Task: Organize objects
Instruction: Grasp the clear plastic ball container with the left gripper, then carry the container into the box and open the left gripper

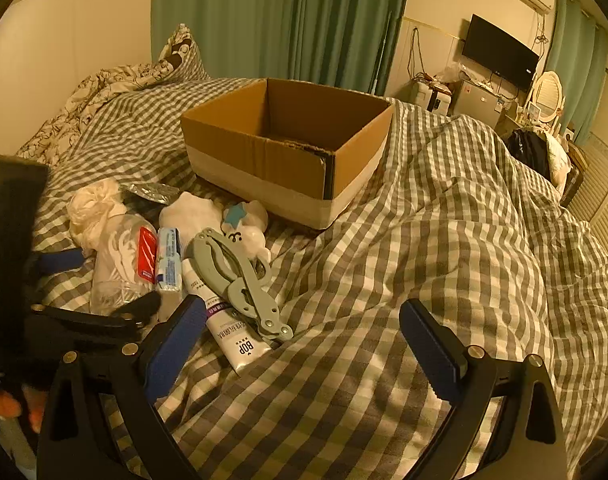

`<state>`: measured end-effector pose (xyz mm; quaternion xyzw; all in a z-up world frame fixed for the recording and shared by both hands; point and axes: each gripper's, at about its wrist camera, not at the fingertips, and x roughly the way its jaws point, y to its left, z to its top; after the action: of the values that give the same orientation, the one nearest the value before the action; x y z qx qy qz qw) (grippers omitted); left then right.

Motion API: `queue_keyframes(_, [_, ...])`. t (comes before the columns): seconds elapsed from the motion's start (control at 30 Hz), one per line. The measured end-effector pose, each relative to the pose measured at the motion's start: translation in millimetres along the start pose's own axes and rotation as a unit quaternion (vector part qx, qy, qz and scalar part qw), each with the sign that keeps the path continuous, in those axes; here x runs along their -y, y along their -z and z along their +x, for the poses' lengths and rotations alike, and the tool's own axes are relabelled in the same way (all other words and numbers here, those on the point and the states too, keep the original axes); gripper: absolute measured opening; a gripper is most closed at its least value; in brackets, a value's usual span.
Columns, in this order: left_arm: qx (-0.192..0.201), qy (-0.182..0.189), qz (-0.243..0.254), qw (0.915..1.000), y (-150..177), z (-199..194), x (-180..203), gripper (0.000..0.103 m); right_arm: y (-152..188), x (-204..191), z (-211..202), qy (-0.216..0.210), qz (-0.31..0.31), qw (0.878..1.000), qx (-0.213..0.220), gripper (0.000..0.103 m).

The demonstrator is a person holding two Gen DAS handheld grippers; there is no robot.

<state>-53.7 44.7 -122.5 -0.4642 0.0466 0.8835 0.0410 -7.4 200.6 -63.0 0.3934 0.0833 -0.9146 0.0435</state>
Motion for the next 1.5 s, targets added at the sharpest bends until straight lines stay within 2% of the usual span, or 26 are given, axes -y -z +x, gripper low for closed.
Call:
queue_keyframes(0.03, [0.003, 0.001, 0.005, 1.0, 0, 1, 1, 0.099, 0, 0, 1, 0.0, -0.001, 1.0, -0.003, 0.098])
queue_keyframes(0.07, [0.006, 0.01, 0.007, 0.9999, 1, 1, 1, 0.088, 1, -1, 2, 0.0, -0.001, 1.0, -0.004, 0.098])
queue_keyframes(0.1, [0.007, 0.028, 0.007, 0.9996, 1, -1, 0, 0.085, 2, -1, 3, -0.001, -0.002, 1.0, -0.006, 0.098])
queue_keyframes(0.17, [0.011, 0.03, 0.003, 0.9995, 5, -5, -3, 0.075, 2, -2, 4, -0.001, -0.003, 1.0, -0.009, 0.096])
queue_keyframes(0.27, [0.013, 0.042, -0.007, 0.999, 6, -14, -15, 0.069, 3, -5, 4, -0.005, -0.01, 1.0, -0.011, 0.092])
queue_keyframes(0.33, [0.02, 0.051, -0.012, 0.9984, 4, -23, -22, 0.068, 4, -9, 5, -0.009, -0.021, 1.0, -0.016, 0.09])
queue_keyframes(0.63, [0.042, 0.055, -0.007, 0.9976, 1, -49, -30, 0.067, 7, -47, 41, -0.06, -0.091, 0.991, -0.076, 0.066])
queue_keyframes(0.77, [0.045, 0.053, 0.002, 0.9976, 1, -52, -29, 0.067, 7, -58, 61, -0.037, -0.111, 0.988, -0.098, 0.063])
queue_keyframes(0.83, [0.048, 0.055, 0.001, 0.9973, 1, -54, -29, 0.067, 8, -60, 65, -0.027, -0.118, 0.988, -0.101, 0.054])
queue_keyframes(0.87, [0.05, 0.057, 0.0, 0.9971, 1, -55, -29, 0.067, 9, -61, 65, -0.03, -0.118, 0.987, -0.1, 0.048])
queue_keyframes(0.9, [0.051, 0.06, -0.001, 0.9969, 1, -57, -29, 0.067, 10, -60, 61, -0.039, -0.115, 0.988, -0.095, 0.033])
queue_keyframes(0.93, [0.054, 0.061, -0.001, 0.9967, 1, -59, -30, 0.067, 10, -59, 58, -0.049, -0.113, 0.988, -0.092, 0.025])
queue_keyframes(1.0, [0.06, 0.064, 0.0, 0.9961, 0, -65, -30, 0.067, 11, -57, 48, -0.037, -0.113, 0.99, -0.077, 0.022])
queue_keyframes(1.27, [0.081, 0.077, -0.006, 0.9937, -11, -88, -33, 0.066, -1, -40, 2, -0.066, -0.082, 0.994, -0.033, 0.012])
queue_keyframes(1.43, [0.108, 0.092, -0.006, 0.9898, -36, -112, -33, 0.066, -38, -26, -27, -0.084, -0.065, 0.994, 0.014, 0.009])
queue_keyframes(1.5, [0.125, 0.099, -0.005, 0.9872, -53, -122, -33, 0.066, -56, -22, -33, -0.08, -0.066, 0.994, 0.028, 0.009])
